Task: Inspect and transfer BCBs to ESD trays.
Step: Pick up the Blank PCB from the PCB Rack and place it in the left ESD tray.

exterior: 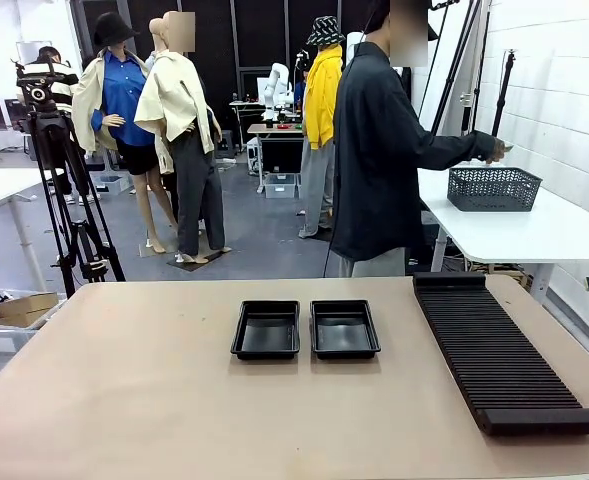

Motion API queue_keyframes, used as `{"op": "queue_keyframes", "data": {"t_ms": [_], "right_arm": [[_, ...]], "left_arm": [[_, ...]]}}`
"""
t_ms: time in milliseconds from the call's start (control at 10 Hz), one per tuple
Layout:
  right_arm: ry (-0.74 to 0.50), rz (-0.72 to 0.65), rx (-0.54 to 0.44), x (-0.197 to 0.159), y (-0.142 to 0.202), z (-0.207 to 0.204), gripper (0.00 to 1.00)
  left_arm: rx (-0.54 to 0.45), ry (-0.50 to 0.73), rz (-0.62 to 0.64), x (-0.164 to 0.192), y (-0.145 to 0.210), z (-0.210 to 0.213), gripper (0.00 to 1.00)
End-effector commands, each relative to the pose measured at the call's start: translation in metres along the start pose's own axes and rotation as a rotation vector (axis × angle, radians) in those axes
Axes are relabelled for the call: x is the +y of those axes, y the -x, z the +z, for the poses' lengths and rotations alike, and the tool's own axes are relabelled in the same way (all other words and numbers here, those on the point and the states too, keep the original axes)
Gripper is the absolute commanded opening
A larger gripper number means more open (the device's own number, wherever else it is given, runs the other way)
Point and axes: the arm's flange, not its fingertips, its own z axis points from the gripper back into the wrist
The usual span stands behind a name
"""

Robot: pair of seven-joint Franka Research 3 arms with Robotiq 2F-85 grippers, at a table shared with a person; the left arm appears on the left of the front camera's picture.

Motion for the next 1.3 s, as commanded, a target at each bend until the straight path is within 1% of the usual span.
{"op": "queue_keyframes", "data": {"t_ms": [0,1200], "right_arm": [[0.006,-0.002,-0.003,-0.0013,0.0008,0.0001,1.00],[0.006,-0.002,-0.003,-0.0013,0.0008,0.0001,1.00]], "left_arm": [[-0.002,-0.006,0.004,-0.0022,-0.0006,0.0008,1.00],[-0.002,-0.006,0.004,-0.0022,-0.0006,0.0008,1.00]]}}
